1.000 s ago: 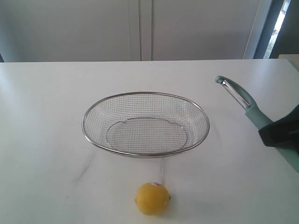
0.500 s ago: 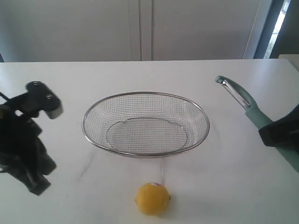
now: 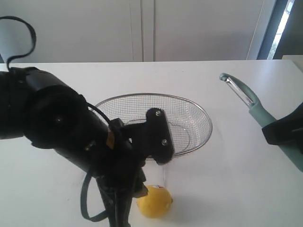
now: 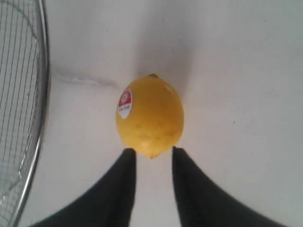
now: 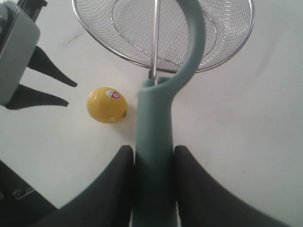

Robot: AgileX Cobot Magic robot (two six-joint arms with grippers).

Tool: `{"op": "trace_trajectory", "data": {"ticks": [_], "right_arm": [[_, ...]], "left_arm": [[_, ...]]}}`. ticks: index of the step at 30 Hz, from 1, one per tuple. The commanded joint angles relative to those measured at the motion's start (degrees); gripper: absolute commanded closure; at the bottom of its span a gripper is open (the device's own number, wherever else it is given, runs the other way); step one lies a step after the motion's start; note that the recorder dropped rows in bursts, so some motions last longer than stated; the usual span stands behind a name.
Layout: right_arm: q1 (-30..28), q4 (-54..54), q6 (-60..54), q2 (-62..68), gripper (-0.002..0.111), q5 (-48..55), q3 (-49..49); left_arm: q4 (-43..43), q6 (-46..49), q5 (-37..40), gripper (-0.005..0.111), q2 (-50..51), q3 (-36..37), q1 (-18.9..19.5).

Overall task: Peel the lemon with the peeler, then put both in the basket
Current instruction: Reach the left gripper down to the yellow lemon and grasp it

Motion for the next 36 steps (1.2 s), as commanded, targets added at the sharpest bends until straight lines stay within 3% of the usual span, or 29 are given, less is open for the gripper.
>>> {"op": "trace_trajectory", "data": {"ticks": [1, 2, 4, 36], "right_arm": [[0.1, 0.3, -0.1, -0.4, 0.108, 0.5, 0.2], [0.1, 0.3, -0.1, -0.4, 0.108, 0.5, 0.2], [0.1, 0.3, -0.1, -0.4, 0.108, 0.5, 0.2], [0.1, 0.2, -0.1, -0.4, 0.108, 0.6, 0.2]], "left_arm": [[-0.3, 6.6, -2.3, 0.03, 1.5, -0.7, -2.3], [-0.3, 7.4, -2.7, 0.022, 1.7, -0.7, -2.5], [-0.3, 7.4, -3.9, 0.019, 2.0, -0.7, -2.5], [1.2, 7.3, -11.3, 0.02, 13.5, -0.7, -2.4]]}}
